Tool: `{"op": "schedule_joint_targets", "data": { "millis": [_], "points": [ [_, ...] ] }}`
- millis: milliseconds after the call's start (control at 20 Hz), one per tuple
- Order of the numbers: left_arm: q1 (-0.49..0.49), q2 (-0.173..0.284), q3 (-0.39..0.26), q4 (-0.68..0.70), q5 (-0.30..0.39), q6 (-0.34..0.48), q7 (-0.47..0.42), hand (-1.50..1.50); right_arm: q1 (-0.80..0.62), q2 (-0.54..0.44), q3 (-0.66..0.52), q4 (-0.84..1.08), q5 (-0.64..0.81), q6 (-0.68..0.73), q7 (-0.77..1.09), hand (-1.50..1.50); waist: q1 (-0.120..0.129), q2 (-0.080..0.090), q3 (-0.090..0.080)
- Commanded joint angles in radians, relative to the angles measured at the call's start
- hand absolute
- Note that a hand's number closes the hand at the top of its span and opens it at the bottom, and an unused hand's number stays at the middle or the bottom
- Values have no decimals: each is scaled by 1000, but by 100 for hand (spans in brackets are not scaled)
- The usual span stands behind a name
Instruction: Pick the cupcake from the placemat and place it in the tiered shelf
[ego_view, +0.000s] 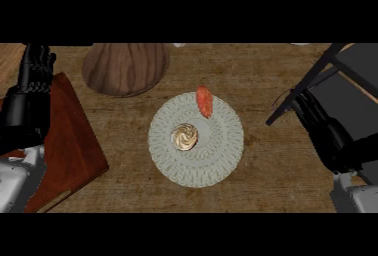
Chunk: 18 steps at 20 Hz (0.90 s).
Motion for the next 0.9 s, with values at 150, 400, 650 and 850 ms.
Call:
{"op": "schedule_joint_targets", "data": {
  "millis": [150, 400, 650, 850],
  "points": [
    [28, -48, -52, 71, 65, -74, 86, 0, -292, 25, 129, -70, 77, 28, 65, 150, 86, 54, 22],
    [31, -71, -104, 103, 147, -161, 234, 0, -442, 106, 126, 175, 60, -18, 208, -150, 114, 63, 25],
    [-17, -69, -82, 119, 160, -153, 275, 0, -491, 167, 92, 240, -66, 188, 74, -150, 96, 61, 28],
    [-5, -56, -87, 116, 156, -161, 294, 0, -565, 98, 117, 221, -59, 281, 140, -150, 94, 48, 26]
  ]
}}
